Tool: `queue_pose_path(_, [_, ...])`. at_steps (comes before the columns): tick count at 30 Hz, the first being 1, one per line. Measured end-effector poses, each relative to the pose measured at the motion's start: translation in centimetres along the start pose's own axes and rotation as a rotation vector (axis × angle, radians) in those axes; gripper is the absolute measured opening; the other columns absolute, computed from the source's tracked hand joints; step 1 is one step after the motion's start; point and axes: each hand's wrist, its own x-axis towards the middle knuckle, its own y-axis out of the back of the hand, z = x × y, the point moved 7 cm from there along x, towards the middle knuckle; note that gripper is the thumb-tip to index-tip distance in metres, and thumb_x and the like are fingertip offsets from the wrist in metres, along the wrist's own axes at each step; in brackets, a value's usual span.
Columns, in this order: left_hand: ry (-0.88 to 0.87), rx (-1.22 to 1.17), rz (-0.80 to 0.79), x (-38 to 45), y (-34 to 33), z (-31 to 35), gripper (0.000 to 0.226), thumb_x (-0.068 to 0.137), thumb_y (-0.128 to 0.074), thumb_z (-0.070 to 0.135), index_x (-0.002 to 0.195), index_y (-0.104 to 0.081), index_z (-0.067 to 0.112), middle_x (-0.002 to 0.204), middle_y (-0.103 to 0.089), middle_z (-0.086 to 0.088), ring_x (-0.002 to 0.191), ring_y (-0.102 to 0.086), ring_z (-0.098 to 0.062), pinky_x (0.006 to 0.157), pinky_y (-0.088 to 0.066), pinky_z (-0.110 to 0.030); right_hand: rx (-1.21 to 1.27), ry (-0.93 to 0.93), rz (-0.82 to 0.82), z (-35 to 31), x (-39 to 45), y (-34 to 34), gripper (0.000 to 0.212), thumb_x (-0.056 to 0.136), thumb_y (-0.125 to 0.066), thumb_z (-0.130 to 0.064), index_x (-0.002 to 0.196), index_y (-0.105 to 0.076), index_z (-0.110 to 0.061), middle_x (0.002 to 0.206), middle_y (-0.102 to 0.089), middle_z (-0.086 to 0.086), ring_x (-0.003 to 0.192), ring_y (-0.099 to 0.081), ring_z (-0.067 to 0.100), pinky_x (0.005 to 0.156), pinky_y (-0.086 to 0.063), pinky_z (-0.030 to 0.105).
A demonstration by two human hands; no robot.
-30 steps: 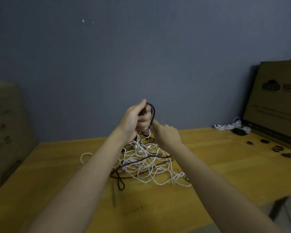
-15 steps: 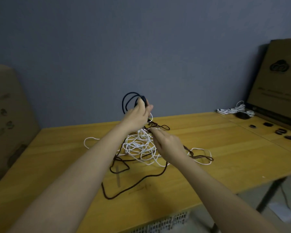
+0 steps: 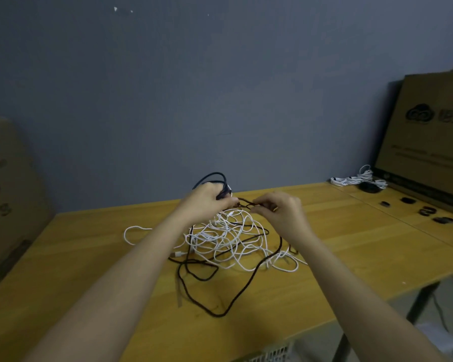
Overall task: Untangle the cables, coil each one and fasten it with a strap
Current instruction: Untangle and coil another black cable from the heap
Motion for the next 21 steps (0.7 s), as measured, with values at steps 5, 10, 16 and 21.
queue_pose_path(5, [0.086,0.022,0.328,1.0,2.4,0.8,0.032,0.094,-0.053,0.042,0.075,-0.049,0.017,0.074,-0.059,-0.001,0.069,-0.057,-0.022,0.064,-0.045,-0.036,-0.036,-0.092,0.287,0.8,0.6,2.4,0.008,0.081,-0.075,-0.022,0.089,-0.077,-0.020,0.076,-0.067,-0.006,0.069,-0.060,0.011,0.062,-0.048,0.025])
queue_pose_path(10, [0.210,-0.256,0.607,1.6,6.9,-0.1,0.034,0.094,-0.057,0.034,0.069,-0.044,0.015,0.070,-0.052,0.001,0.070,-0.052,-0.025,0.063,-0.037,-0.032,-0.207,-0.373,0.298,4.6,1.5,5.3,0.015,0.093,-0.061,-0.030,0.097,-0.073,-0.021,0.094,-0.067,-0.003,0.086,-0.061,0.018,0.063,-0.038,0.028])
queue_pose_path(16, [0.127,-0.303,0.568,1.7,6.6,2.4,0.036,0.094,-0.056,0.036,0.071,-0.047,0.010,0.066,-0.052,-0.002,0.062,-0.049,-0.022,0.059,-0.036,-0.032,-0.533,-0.450,0.067,5.6,2.8,5.2,0.023,0.098,-0.052,-0.020,0.111,-0.070,-0.022,0.112,-0.057,0.007,0.105,-0.047,0.029,0.074,-0.035,0.031])
queue_pose_path(21, [-0.003,-0.081,0.444,1.8,5.9,4.5,0.038,0.094,-0.052,0.046,0.087,-0.060,0.009,0.084,-0.066,-0.005,0.075,-0.061,-0.022,0.068,-0.049,-0.038,-0.001,-0.307,0.031,1.1,3.7,3.9,0.039,0.096,-0.043,-0.002,0.128,-0.059,-0.017,0.116,-0.053,0.005,0.099,-0.055,0.016,0.082,-0.045,0.024])
